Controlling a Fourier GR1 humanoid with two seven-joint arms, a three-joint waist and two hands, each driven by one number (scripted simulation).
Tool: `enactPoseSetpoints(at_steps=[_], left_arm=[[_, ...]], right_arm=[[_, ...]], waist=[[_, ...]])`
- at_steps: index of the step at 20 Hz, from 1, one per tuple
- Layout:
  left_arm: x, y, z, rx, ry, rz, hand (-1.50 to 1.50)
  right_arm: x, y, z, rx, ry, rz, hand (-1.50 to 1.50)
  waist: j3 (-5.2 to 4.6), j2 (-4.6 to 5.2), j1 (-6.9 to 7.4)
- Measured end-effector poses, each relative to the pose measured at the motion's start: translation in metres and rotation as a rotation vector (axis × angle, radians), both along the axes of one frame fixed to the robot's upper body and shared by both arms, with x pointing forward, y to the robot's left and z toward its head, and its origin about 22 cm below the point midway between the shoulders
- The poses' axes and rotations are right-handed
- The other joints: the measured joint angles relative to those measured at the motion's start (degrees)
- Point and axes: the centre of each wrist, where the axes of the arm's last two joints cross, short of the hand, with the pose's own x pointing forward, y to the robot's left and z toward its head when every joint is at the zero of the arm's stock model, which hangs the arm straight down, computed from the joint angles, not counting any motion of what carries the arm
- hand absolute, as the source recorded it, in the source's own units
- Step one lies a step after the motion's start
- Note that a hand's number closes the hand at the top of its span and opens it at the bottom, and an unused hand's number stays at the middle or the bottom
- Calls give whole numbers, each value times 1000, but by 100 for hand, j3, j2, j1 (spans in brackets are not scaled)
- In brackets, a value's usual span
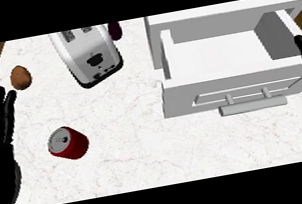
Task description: Pick up the can, place it into the drawer and close the drawer
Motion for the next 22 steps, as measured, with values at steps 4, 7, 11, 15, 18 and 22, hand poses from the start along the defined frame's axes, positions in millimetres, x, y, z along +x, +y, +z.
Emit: enactPoseSetpoints(at_steps=[4, 7, 11, 15, 18, 22], left_arm=[[-12, 18, 4, -28, 6, -9, -150], [-28, 27, -5, -56, 79, 33, -150], [-41, 42, -19, -121, 274, 156, -150], [-48, 49, -12, -151, 357, 210, -150], [-52, 56, -7, -166, 374, 224, -150], [-55, 56, 0, -177, 380, 225, -150]], right_arm=[[-4, -3, 3, -3, 10, -5, -150], [-4, -12, -4, 19, 87, -30, -150], [-7, -16, -16, 53, 247, -93, -150], [-8, -20, -15, 64, 309, -125, -150], [-10, -27, -18, 66, 327, -135, -150], [-10, -30, -19, 71, 346, -136, -150]], waist=[[87, 39, 74], [113, 63, 125], [129, 70, 154], [136, 68, 128], [137, 67, 116], [139, 67, 109]])
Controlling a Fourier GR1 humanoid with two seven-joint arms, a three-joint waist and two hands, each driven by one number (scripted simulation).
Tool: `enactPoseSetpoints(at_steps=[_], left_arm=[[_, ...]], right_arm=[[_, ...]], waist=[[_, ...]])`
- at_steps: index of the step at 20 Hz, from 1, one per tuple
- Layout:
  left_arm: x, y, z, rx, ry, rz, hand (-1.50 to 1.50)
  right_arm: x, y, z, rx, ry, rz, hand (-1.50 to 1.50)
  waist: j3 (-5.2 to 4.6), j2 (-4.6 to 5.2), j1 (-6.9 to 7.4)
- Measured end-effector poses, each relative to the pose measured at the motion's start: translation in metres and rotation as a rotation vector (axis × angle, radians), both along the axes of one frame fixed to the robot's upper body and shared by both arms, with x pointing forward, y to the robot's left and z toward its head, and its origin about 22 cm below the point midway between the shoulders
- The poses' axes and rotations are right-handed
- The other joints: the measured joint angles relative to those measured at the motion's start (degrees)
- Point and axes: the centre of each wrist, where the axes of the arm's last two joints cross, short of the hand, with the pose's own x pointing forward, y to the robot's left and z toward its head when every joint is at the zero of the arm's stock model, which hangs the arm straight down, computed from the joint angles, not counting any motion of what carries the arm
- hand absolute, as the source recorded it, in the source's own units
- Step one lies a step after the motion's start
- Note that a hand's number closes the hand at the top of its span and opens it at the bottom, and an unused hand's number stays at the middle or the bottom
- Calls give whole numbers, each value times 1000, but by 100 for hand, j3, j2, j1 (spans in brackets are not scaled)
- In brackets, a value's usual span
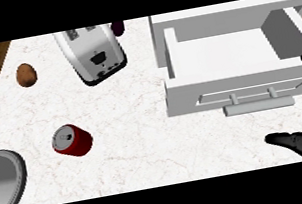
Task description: Pick up the can, place it into the drawer and close the drawer
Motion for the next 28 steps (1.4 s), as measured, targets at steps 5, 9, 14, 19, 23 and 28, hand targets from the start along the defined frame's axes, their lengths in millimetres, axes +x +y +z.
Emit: enactPoseSetpoints(at_steps=[5, 9, 14, 19, 23, 28], left_arm=[[18, -3, -12, -4, 30, -10, -150], [29, -11, -25, -7, 65, -18, -150], [35, -12, -56, 7, 96, -10, -150], [39, -21, -91, 19, 122, 4, -150], [35, -21, -116, 23, 144, 20, -150], [41, -18, -141, 27, 161, 61, -150]], right_arm=[[-8, -5, -5, -2, -6, 0, -150], [-8, -7, -8, -3, -6, -7, -150], [-12, -13, -5, -6, -16, -10, -150], [-16, -16, -1, -14, -28, -11, -150], [-25, -20, 4, -18, -25, -15, -150], [-30, -24, 6, -20, -30, -23, -150]], waist=[[-1, 1, -18], [1, 3, -21], [-1, 2, -21], [-1, 1, -22], [-2, 1, -22], [-1, 1, -25]])
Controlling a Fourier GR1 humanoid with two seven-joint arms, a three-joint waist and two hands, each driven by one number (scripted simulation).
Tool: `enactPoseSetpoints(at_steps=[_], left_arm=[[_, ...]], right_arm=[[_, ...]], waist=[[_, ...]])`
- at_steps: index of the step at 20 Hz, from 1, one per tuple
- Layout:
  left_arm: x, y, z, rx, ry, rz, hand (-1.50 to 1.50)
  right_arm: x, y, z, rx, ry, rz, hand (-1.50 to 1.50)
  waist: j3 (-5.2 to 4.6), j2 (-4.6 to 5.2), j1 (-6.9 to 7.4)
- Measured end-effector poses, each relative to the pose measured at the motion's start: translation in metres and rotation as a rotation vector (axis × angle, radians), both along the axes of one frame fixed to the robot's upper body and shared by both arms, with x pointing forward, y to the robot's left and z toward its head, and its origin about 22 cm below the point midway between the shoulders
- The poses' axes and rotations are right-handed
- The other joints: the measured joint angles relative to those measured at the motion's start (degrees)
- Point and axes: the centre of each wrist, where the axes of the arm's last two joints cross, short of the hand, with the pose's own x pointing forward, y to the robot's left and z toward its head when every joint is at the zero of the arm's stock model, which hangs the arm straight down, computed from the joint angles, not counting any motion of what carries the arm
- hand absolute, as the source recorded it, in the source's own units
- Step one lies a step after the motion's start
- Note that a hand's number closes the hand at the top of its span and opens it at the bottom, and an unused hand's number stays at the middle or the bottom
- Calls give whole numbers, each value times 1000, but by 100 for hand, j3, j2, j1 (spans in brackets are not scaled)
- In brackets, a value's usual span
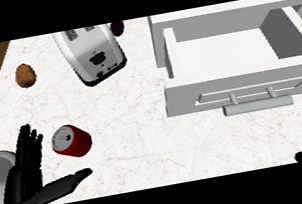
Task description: Pick up the can, place it into the drawer and close the drawer
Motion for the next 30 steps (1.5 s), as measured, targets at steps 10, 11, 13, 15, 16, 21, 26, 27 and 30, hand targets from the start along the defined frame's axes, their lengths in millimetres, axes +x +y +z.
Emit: enactPoseSetpoints(at_steps=[10, 11, 13, 15, 16, 21, 26, 27, 30], left_arm=[[1, 5, -48, -11, 41, 34, -150], [1, 7, -54, -10, 45, 39, -150], [7, 11, -61, -14, 49, 41, -150], [13, 14, -68, -23, 54, 45, -150], [12, 18, -68, -26, 59, 48, -150], [20, 25, -95, -37, 73, 78, -150], [31, 27, -105, -43, 78, 70, -150], [33, 29, -107, -44, 79, 69, -150], [44, 31, -109, -44, 71, 60, -150]], right_arm=[[-4, -8, 9, 2, -6, -2, -150], [-8, -7, 11, 3, -6, -3, -150], [-7, -12, 9, 0, -7, -5, -150], [-8, -13, 7, -4, -10, -5, -150], [-10, -13, 8, -8, -9, -9, -150], [-12, -6, 12, -12, -3, -7, -150], [-9, -8, 17, -16, -5, -8, -150], [-10, -10, 16, -18, -6, -6, -150], [-9, -8, 18, -21, 1, 1, -150]], waist=[[-1, 1, 1], [0, 1, -2], [-1, 0, -5], [0, 2, -7], [0, 2, -5], [-2, 6, -17], [-2, 3, -13], [-1, 4, -13], [-2, 5, -17]])
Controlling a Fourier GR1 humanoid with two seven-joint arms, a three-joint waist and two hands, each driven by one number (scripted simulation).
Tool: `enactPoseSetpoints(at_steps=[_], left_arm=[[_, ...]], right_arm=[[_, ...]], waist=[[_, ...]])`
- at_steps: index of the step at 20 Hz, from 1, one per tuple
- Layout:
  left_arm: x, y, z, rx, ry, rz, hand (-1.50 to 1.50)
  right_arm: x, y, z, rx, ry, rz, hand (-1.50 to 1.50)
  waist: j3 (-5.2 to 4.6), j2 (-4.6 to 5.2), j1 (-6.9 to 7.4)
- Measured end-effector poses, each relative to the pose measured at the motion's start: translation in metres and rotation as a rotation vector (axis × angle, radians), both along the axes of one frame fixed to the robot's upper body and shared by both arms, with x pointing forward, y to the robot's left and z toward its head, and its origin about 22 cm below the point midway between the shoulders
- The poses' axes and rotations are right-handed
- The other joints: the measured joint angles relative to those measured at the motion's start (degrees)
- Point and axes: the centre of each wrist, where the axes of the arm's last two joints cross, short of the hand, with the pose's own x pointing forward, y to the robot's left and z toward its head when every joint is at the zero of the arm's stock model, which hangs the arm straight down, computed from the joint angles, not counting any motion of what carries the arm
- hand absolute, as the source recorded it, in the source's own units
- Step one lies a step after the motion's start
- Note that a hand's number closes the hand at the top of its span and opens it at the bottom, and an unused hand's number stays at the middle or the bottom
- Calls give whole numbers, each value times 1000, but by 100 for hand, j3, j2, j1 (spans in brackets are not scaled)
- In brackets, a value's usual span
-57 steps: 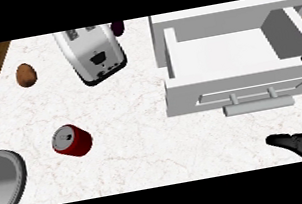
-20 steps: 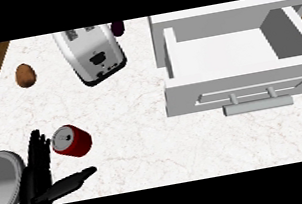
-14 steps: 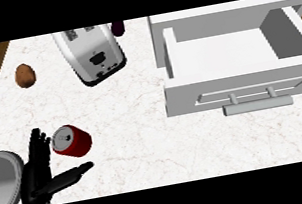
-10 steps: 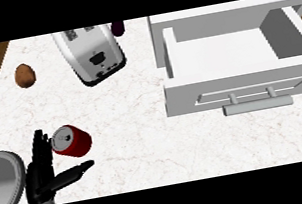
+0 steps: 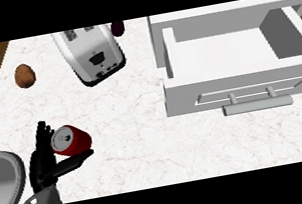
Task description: Pick up the can, place it into the drawer and close the drawer
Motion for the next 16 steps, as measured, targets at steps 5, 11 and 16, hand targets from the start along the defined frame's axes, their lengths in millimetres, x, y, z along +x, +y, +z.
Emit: enactPoseSetpoints(at_steps=[5, 11, 16], left_arm=[[12, -4, -3, -13, -16, -50, -150], [26, -7, -3, -47, -27, -143, 150], [35, -15, -2, -96, -61, -200, 150]], right_arm=[[12, -1, 2, -1, -10, -4, -150], [10, 2, 4, -1, -13, -17, -150], [3, -5, 6, 1, -19, -21, -150]], waist=[[0, 2, 0], [2, 2, -10], [4, -2, -14]])
